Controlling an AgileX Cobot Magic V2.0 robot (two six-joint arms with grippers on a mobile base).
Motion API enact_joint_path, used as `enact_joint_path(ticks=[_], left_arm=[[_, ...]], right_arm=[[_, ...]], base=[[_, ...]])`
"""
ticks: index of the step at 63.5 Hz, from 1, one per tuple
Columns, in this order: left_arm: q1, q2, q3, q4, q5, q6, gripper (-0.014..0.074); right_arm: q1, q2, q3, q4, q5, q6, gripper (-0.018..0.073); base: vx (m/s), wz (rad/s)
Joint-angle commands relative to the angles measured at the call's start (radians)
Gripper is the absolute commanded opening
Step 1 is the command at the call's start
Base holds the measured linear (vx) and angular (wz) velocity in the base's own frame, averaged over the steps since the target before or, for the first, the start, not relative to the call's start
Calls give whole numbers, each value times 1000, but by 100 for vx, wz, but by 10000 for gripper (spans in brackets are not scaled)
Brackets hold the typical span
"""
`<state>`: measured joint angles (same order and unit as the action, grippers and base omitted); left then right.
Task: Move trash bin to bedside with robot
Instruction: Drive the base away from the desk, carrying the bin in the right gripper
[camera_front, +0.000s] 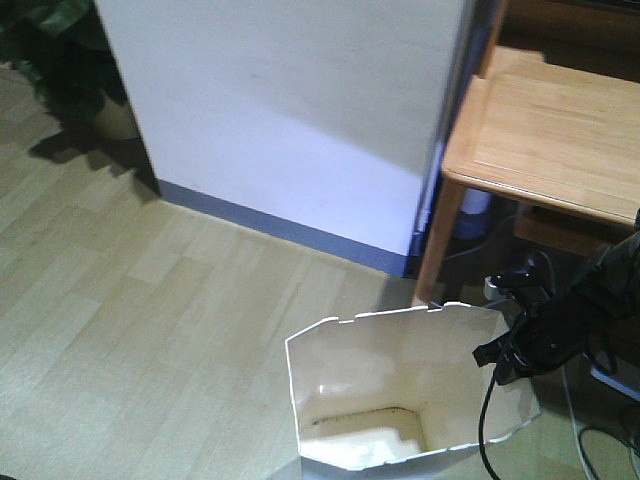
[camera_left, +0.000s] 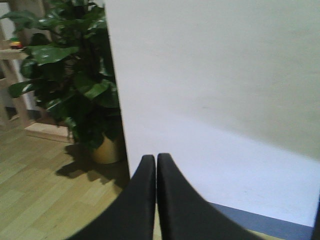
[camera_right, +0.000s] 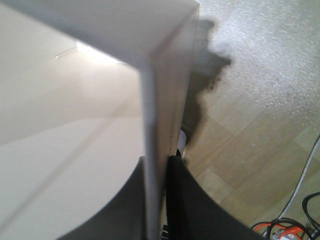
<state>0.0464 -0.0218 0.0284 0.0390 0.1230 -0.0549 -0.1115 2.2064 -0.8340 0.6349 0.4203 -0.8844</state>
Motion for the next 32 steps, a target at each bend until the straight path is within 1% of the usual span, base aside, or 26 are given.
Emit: enact_joint_path(ticks=[1, 32], left_arm=[[0, -5, -21, -5, -72, -4, -6], [0, -5, -21, -5, -72, -4, -6]], right_arm=[[-1, -67, -13, 38, 93, -13, -6], [-1, -67, -13, 38, 93, -13, -6]], base=[[-3, 43], [1, 35]])
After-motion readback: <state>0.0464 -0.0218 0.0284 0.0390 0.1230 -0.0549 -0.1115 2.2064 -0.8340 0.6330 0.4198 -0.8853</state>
